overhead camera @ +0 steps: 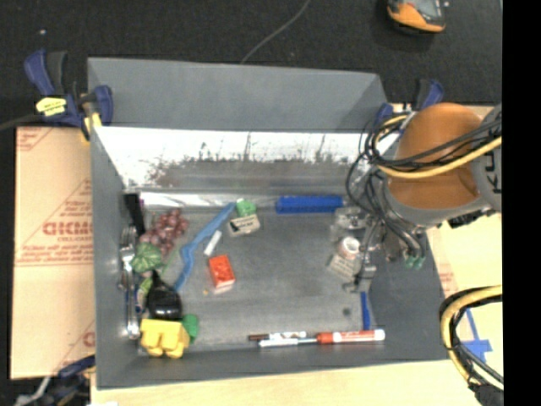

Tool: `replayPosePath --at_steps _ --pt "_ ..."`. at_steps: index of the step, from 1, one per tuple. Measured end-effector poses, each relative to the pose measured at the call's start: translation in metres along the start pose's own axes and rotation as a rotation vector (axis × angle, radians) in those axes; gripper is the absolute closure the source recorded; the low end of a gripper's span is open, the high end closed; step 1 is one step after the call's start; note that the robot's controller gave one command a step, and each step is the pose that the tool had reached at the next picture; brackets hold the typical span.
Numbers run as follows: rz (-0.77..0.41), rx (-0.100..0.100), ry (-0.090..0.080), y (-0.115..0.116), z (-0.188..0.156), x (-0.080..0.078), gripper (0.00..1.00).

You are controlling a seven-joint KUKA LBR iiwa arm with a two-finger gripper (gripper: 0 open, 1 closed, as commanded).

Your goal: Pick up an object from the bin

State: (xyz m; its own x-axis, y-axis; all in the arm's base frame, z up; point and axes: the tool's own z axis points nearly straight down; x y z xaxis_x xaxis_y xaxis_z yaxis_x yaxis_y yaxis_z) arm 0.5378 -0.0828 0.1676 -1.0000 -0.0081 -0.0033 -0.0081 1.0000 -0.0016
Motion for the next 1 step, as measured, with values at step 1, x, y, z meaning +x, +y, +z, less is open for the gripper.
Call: replayPosePath --at_steps 1 --pt "0.000 0.000 0.000 0.0000 0.0000 0.0000 0.00"
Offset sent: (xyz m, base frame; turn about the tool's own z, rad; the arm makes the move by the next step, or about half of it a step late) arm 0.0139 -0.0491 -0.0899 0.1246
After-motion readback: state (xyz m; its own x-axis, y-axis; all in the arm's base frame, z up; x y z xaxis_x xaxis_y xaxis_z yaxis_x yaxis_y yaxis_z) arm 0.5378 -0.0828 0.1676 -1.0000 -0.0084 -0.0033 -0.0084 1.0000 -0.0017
